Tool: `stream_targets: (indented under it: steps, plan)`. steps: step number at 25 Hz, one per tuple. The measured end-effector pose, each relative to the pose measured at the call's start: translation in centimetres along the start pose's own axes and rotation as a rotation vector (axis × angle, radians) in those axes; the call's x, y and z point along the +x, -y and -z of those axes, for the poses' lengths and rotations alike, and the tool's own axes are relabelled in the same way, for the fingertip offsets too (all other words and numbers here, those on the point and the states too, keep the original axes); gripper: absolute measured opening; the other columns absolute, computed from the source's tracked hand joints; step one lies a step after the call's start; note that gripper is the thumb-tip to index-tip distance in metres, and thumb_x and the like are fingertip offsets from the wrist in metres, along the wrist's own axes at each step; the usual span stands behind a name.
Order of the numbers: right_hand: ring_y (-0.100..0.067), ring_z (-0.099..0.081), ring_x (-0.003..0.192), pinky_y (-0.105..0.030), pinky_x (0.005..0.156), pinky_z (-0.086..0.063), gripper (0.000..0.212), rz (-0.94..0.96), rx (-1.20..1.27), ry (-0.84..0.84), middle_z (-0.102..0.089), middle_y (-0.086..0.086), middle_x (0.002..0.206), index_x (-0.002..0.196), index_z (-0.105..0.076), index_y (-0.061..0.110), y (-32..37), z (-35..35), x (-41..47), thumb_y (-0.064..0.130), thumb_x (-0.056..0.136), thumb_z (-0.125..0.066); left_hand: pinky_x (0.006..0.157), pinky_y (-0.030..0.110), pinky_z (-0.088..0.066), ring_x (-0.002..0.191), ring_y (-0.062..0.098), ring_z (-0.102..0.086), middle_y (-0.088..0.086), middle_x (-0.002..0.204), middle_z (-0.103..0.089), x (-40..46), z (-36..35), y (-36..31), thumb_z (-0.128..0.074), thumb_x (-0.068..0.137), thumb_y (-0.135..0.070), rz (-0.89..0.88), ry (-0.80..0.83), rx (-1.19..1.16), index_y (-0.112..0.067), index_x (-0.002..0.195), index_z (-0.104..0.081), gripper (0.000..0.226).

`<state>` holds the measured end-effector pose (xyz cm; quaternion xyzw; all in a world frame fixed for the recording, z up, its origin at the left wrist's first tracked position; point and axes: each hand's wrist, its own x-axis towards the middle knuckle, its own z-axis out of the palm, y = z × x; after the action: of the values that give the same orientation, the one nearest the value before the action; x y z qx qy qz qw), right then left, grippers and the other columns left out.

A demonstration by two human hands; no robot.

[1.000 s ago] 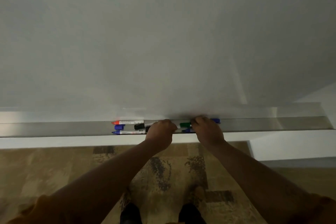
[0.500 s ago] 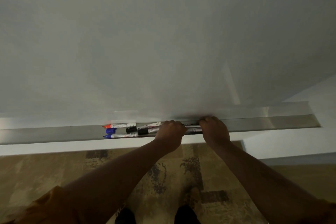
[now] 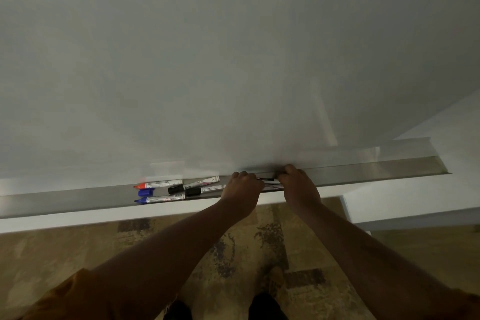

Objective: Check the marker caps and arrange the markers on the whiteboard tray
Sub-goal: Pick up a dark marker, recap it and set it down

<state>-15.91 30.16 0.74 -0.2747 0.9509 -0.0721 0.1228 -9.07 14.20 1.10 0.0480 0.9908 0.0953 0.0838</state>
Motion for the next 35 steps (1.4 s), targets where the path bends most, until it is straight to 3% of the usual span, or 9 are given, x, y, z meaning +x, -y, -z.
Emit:
stream_targets:
  steps: [5, 11, 18, 21, 26, 31, 35]
  plan:
    - [-0.037, -0.059, 0.095, -0.043, 0.076, -0.053, 0.026, -0.004, 0.094, -0.005, -0.062, -0.014, 0.104, 0.097, -0.069, 0.008, 0.2, 0.0, 0.1, -0.003, 0.079, -0.053, 0.093, 0.041, -0.044, 0.105, 0.028, -0.056, 0.009, 0.112, -0.061, -0.2, -0.4, 0.4, -0.048, 0.088, 0.002, 0.026, 0.024, -0.053, -0.013, 0.115, -0.066, 0.035]
    - [-0.039, -0.06, 0.087, -0.041, 0.068, -0.05, 0.016, -0.074, 0.158, -0.016, -0.065, -0.017, 0.089, 0.079, -0.06, 0.01, 0.6, 0.5, 0.5, -0.002, 0.081, -0.05, 0.09, 0.038, -0.043, 0.103, 0.027, -0.057, 0.008, 0.107, -0.065, -0.3, -0.4, 0.4, -0.05, 0.09, 0.0, 0.075, 0.024, -0.127, -0.014, 0.11, -0.063, 0.028]
    - [-0.038, -0.055, 0.093, -0.041, 0.073, -0.049, 0.022, 0.003, 0.072, -0.011, -0.061, -0.018, 0.095, 0.085, -0.065, 0.004, 0.5, 0.3, 1.0, -0.011, 0.075, -0.053, 0.091, 0.038, -0.041, 0.105, 0.028, -0.055, 0.007, 0.109, -0.063, -0.7, -0.6, 0.4, -0.052, 0.087, -0.001, 0.109, 0.009, -0.115, -0.014, 0.112, -0.059, 0.03]
    - [-0.04, -0.057, 0.085, -0.044, 0.066, -0.053, 0.026, 0.051, 0.028, -0.091, -0.06, -0.016, 0.091, 0.08, -0.063, 0.004, 0.3, -0.5, 0.5, -0.015, 0.064, -0.059, 0.093, 0.04, -0.042, 0.106, 0.029, -0.055, 0.008, 0.113, -0.06, -1.0, -0.5, 0.5, -0.052, 0.083, 0.001, 0.126, 0.002, -0.115, -0.014, 0.115, -0.059, 0.036]
    - [-0.033, -0.053, 0.084, -0.044, 0.066, -0.051, 0.036, 0.105, 0.037, -0.239, -0.059, -0.01, 0.099, 0.099, -0.063, 0.008, 1.8, -0.9, -0.2, -0.012, 0.069, -0.06, 0.097, 0.041, -0.043, 0.108, 0.028, -0.054, 0.009, 0.118, -0.055, -2.0, 0.4, 1.5, -0.053, 0.082, 0.003, 0.125, -0.039, -0.161, -0.014, 0.119, -0.058, 0.041]
    - [-0.025, -0.056, 0.093, -0.039, 0.077, -0.053, 0.04, 0.269, 0.26, -0.264, -0.056, -0.007, 0.109, 0.112, -0.059, 0.008, 7.1, 1.1, -0.7, -0.011, 0.077, -0.061, 0.093, 0.036, -0.043, 0.105, 0.024, -0.052, 0.006, 0.113, -0.053, -4.3, 3.0, 3.5, -0.051, 0.078, 0.008, 0.089, -0.087, -0.21, -0.015, 0.119, -0.06, 0.047]
    - [-0.022, -0.06, 0.098, -0.033, 0.085, -0.053, 0.034, 0.378, 0.466, -0.241, -0.054, -0.007, 0.117, 0.121, -0.057, 0.008, 11.4, 2.8, -1.0, -0.002, 0.088, -0.053, 0.084, 0.035, -0.049, 0.096, 0.026, -0.059, 0.007, 0.108, -0.059, -6.8, 5.6, 5.7, -0.055, 0.088, 0.0, 0.207, -0.158, -0.449, -0.013, 0.108, -0.067, 0.027]
